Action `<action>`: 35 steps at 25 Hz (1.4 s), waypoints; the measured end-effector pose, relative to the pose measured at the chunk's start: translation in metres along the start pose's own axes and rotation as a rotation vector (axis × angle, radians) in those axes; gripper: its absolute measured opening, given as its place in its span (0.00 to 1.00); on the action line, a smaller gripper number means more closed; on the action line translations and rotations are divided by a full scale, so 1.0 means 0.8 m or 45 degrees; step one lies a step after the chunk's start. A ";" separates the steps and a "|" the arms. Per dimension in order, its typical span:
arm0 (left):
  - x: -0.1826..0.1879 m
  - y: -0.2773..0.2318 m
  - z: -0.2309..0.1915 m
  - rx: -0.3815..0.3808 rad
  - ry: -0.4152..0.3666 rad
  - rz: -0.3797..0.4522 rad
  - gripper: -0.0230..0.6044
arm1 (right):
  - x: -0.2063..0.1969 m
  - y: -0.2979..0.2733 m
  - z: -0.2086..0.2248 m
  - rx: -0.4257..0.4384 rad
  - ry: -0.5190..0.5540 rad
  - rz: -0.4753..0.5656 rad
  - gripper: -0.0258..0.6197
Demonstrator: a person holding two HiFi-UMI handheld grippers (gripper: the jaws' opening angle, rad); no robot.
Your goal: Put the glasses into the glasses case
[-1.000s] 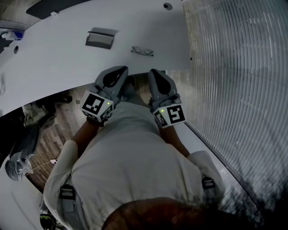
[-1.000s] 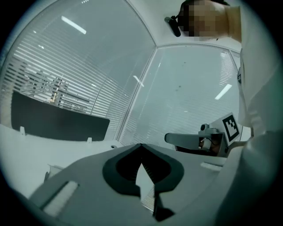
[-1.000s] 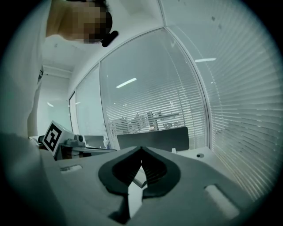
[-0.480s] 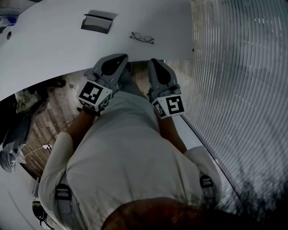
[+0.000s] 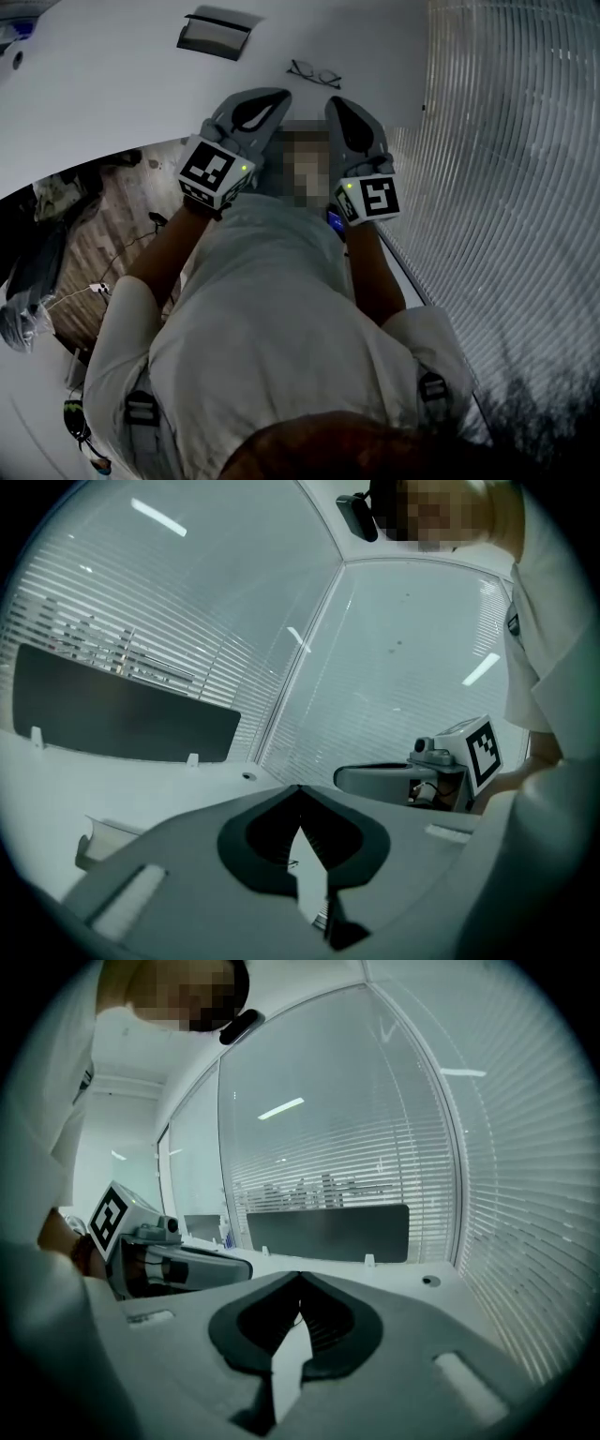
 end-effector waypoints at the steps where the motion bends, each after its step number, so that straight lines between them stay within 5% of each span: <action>1: -0.004 -0.005 -0.003 -0.001 0.001 -0.009 0.04 | -0.004 -0.005 0.004 0.003 0.001 -0.010 0.04; 14: -0.072 -0.056 -0.033 0.009 0.042 -0.114 0.04 | -0.073 -0.035 0.029 -0.001 0.004 -0.116 0.04; 27: -0.126 -0.096 -0.049 0.032 0.123 -0.221 0.04 | -0.147 -0.084 0.061 0.104 0.737 -0.735 0.16; 35: -0.164 -0.128 -0.071 0.102 0.128 -0.273 0.04 | -0.211 -0.127 0.091 0.218 0.952 -0.981 0.18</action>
Point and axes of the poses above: the fingertips, and each gripper's own axes: y backward along the fingers, z to its right, x out of its top, the point moved 10 cm from there along y, backward along the fingers, and after that the axes turned 14 degrees about x, right-handed, at the moved point
